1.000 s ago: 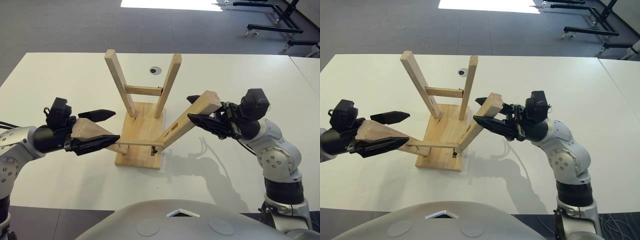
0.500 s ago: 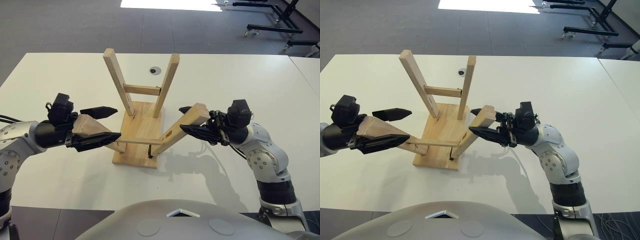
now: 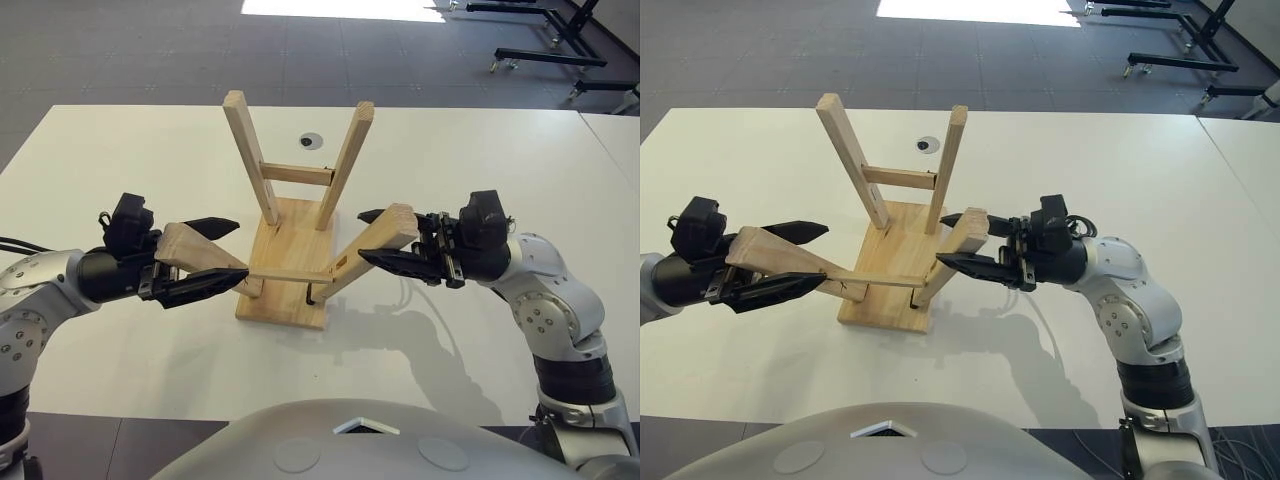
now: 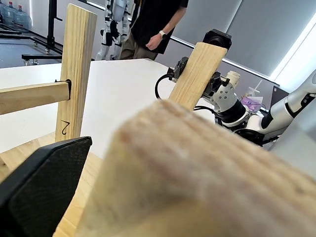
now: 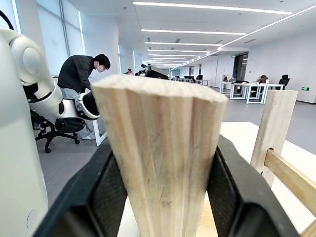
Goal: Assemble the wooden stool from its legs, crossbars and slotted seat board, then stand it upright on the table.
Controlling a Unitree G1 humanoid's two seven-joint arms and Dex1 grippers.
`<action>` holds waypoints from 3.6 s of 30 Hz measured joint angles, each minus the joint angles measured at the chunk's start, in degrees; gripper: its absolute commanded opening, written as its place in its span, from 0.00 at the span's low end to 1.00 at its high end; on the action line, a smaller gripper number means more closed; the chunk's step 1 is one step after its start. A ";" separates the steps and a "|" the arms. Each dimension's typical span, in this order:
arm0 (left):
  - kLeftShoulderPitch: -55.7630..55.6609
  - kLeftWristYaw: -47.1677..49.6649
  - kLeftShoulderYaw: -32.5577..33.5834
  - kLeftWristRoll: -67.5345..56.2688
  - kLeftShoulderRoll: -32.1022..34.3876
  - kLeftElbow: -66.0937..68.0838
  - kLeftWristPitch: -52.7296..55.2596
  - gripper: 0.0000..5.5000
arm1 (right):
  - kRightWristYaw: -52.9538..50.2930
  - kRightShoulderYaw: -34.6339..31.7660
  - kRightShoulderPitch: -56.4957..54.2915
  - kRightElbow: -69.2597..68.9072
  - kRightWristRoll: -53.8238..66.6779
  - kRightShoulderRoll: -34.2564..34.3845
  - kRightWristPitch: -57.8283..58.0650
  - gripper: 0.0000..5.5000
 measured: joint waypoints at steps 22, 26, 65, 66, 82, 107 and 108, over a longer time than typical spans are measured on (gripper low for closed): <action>0.22 1.94 -1.09 2.17 -1.96 -0.86 -1.47 0.84 | 2.27 3.05 -3.29 4.29 -6.06 0.40 -6.10 0.37; 0.01 1.95 -1.70 2.52 -2.01 -0.86 -2.14 0.84 | 2.64 2.91 -3.27 4.70 -6.45 0.28 -7.10 0.37; -3.21 1.48 -4.70 5.54 -3.09 1.06 -4.95 0.84 | -1.02 6.06 -9.48 5.16 -6.22 3.68 0.27 0.37; -3.20 1.46 -4.80 5.57 -3.09 1.06 -5.07 0.84 | -0.80 6.06 -9.53 5.27 -6.21 3.61 0.69 0.37; 6.06 15.76 -9.51 8.27 -13.74 -11.64 -12.69 0.84 | 10.43 5.61 -18.66 10.93 -5.18 -3.55 6.82 0.37; 8.96 20.64 -13.52 11.37 -14.89 -12.53 -20.75 0.84 | 9.25 5.44 -18.77 9.73 -5.98 -4.42 8.20 0.37; 8.42 20.14 -13.10 10.54 -14.16 -11.73 -20.57 0.84 | 8.41 5.49 -18.40 9.07 -6.02 -4.18 8.13 0.37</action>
